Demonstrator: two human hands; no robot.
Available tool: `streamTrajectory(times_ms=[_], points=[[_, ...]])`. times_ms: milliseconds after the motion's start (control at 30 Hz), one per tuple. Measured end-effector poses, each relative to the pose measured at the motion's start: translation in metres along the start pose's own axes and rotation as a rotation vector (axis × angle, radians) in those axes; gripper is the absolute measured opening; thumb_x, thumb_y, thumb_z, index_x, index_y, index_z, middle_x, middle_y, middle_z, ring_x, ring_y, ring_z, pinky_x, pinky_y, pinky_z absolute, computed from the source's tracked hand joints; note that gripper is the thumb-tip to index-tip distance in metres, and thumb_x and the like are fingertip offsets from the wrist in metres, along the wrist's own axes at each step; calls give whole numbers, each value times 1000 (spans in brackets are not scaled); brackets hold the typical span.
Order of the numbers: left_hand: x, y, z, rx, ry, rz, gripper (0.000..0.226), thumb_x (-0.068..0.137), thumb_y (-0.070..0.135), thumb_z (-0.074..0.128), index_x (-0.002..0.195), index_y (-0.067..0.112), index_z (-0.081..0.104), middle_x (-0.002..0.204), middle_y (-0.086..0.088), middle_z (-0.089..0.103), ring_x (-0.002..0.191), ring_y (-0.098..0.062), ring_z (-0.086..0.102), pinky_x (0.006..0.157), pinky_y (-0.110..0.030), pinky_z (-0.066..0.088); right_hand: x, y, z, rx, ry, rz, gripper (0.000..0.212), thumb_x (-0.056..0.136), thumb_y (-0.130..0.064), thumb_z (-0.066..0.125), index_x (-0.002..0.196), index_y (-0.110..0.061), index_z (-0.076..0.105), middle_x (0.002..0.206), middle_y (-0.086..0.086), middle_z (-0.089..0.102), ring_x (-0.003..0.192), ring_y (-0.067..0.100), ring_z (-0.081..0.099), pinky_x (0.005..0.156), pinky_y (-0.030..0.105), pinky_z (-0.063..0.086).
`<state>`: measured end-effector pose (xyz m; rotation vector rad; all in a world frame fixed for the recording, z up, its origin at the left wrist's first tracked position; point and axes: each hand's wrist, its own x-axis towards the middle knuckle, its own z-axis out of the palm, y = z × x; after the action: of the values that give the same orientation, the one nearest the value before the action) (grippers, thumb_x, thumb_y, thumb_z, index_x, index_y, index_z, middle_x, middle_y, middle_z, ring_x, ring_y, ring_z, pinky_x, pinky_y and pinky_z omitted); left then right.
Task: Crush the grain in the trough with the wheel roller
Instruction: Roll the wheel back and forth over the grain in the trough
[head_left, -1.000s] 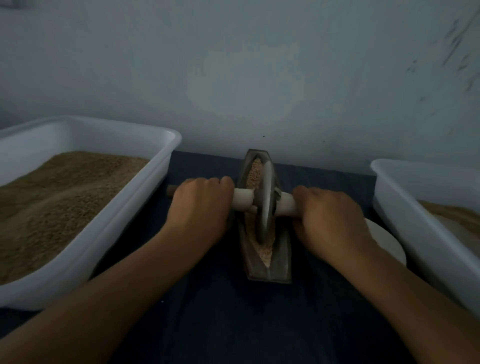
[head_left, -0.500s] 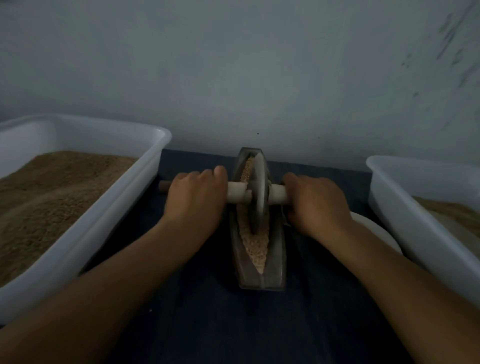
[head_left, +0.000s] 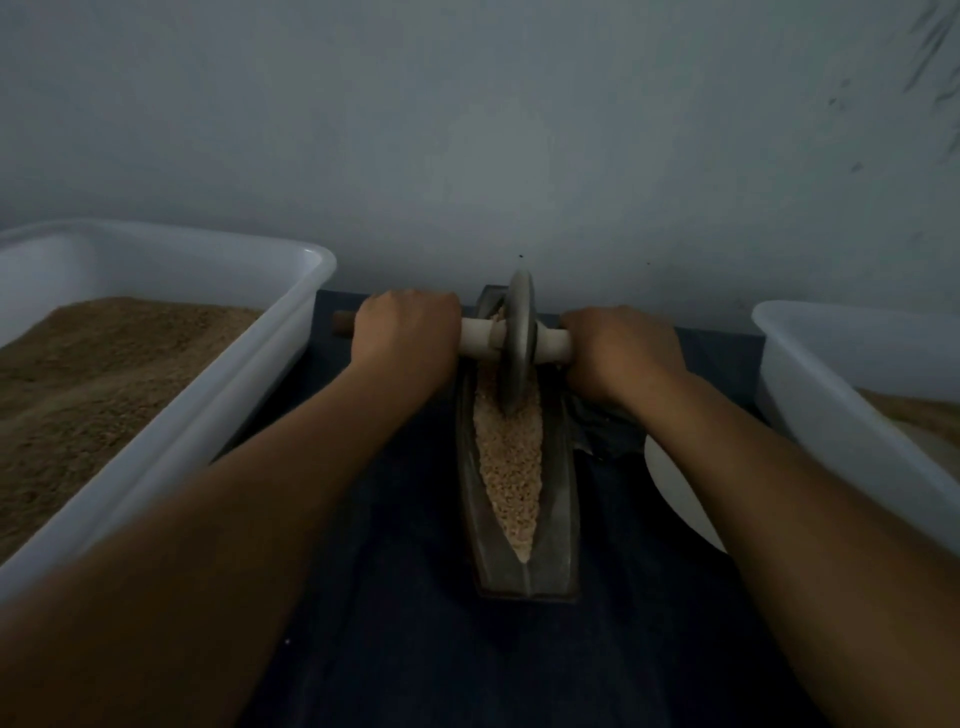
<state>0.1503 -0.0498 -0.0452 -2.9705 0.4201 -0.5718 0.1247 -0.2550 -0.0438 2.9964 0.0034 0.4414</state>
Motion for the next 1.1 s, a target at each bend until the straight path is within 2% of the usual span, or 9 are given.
streamTrajectory(times_ms=[67, 367, 467, 567, 633, 700, 800, 933, 1100], points=[[-8, 3, -5, 42, -8, -1, 23, 90, 25, 65, 111, 19, 60, 104, -7, 66, 93, -25, 63, 66, -34, 39, -10, -1, -2, 24, 15, 5, 21, 81, -36, 67, 99, -27, 65, 98, 3, 66, 87, 26, 63, 57, 26, 31], [-79, 3, -35, 40, 40, 76, 30, 86, 33, 66, 111, 25, 51, 98, 3, 64, 84, -18, 61, 61, -31, 34, -98, -6, -13, 27, 179, -133, 18, 84, -33, 64, 90, -21, 51, 82, -1, 61, 67, 22, 55, 57, 32, 28], [-100, 4, -46, 77, 108, 110, 30, 85, 40, 65, 111, 31, 52, 98, 10, 64, 82, -12, 61, 48, -26, 17, -119, -7, -23, 63, 208, -167, 20, 81, -27, 70, 87, -17, 55, 80, 3, 61, 65, 23, 54, 59, 30, 27], [-114, 2, -50, 79, 140, 111, 26, 84, 44, 65, 104, 34, 52, 93, 13, 63, 72, -8, 55, 47, -25, 4, -129, -8, -29, 74, 267, -175, 21, 76, -20, 75, 82, -14, 57, 73, 5, 60, 59, 22, 50, 59, 29, 26], [-116, -1, -44, 52, 139, 108, 27, 82, 43, 67, 101, 32, 51, 91, 12, 62, 72, -9, 56, 47, -25, 8, -127, -9, -28, 61, 288, -180, 20, 76, -20, 74, 81, -14, 55, 72, 4, 59, 58, 18, 41, 60, 30, 26], [-111, -2, -35, 1, 125, 108, 31, 81, 39, 70, 99, 28, 47, 90, 9, 61, 70, -11, 52, 54, -26, 23, -119, -9, -23, 55, 291, -194, 21, 77, -20, 72, 80, -16, 51, 72, 4, 57, 60, 17, 35, 60, 31, 25], [-92, -2, -21, -20, 107, 110, 42, 78, 35, 73, 106, 25, 44, 92, 3, 63, 72, -15, 53, 66, -30, 35, -96, -7, -13, 9, 241, -184, 23, 81, -25, 68, 83, -18, 46, 76, 2, 58, 61, 20, 42, 61, 32, 24], [-52, -3, -8, -30, 78, 87, 60, 80, 33, 73, 129, 24, 39, 98, -1, 66, 83, -22, 63, 68, -34, 36, -54, -2, -4, -47, 180, -139, 25, 80, -34, 68, 96, -20, 57, 88, 0, 64, 75, 25, 60, 62, 32, 25], [-5, -2, -2, -66, 82, 50, 51, 85, 27, 68, 129, 24, 43, 104, -6, 65, 94, -28, 61, 71, -37, 34, -6, 4, 5, 30, 27, -49, 25, 83, -34, 67, 105, -21, 63, 106, 6, 66, 94, 27, 63, 65, 29, 34]])
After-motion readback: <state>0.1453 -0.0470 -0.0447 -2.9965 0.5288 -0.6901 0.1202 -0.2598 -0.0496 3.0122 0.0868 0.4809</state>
